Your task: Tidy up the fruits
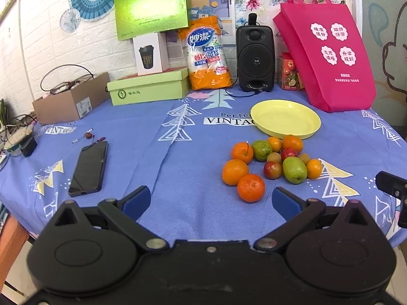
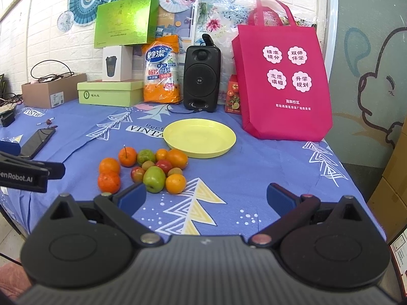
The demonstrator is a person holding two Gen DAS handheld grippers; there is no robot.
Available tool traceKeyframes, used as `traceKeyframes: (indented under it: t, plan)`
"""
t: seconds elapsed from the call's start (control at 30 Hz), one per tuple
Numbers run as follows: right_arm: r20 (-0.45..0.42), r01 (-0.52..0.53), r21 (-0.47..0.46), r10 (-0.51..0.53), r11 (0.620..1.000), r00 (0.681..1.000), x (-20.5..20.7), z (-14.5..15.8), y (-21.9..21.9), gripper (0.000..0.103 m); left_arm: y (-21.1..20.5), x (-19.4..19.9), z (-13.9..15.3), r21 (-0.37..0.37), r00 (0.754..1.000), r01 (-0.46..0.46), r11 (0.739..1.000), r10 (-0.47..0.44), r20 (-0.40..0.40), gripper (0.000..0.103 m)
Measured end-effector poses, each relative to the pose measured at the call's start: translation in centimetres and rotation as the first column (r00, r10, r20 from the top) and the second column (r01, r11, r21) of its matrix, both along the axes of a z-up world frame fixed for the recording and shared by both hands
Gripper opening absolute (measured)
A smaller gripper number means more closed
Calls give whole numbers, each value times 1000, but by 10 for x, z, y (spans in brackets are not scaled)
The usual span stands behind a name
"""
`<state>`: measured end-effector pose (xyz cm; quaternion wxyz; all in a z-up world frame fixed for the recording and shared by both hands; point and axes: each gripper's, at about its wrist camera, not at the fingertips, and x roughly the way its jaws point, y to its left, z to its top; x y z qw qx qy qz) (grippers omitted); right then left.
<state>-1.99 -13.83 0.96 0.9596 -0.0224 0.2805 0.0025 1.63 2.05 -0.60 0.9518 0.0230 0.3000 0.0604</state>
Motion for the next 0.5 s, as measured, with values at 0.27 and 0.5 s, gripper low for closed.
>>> traceKeyframes:
  t: [0.27, 0.5]
  plan:
    - [-4, 2, -3, -2, 1000, 1000, 0, -1, -1, 103, -4, -3, 1, 27, 1000, 7, 1000, -7, 18, 103]
    - [-4, -1, -4, 1, 1000, 1000, 0, -1, -1, 103, -4, -4, 3, 25, 1000, 12, 1000, -13, 18, 103]
